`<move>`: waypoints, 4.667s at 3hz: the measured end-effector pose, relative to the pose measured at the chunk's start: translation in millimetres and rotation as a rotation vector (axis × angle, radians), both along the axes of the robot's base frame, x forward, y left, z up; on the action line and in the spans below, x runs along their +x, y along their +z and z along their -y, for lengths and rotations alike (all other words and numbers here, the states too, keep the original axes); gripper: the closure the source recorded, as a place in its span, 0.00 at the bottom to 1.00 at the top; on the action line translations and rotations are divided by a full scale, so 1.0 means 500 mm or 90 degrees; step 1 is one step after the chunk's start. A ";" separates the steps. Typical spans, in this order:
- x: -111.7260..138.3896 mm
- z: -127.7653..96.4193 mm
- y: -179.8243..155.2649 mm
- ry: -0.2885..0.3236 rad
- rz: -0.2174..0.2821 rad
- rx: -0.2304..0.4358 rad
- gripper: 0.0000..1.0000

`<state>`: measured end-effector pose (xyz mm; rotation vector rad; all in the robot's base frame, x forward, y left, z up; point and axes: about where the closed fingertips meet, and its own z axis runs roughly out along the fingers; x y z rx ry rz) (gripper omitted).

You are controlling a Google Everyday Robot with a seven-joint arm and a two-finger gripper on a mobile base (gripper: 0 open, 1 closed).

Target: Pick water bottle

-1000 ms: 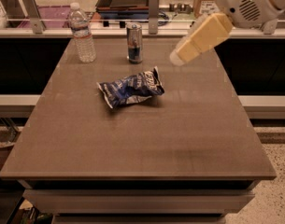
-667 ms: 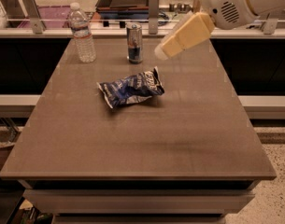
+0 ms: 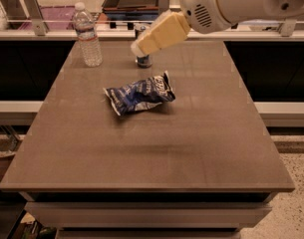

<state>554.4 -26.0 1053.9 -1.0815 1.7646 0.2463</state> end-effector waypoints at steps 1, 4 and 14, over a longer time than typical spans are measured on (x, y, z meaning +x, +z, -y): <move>0.016 -0.027 -0.002 -0.044 -0.002 0.005 0.00; 0.041 -0.039 0.006 -0.066 -0.008 0.018 0.00; 0.402 -0.402 -0.098 0.028 0.039 0.168 0.00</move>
Offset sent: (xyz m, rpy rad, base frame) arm 0.0061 0.0115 -0.0003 0.0073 0.0027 -0.0578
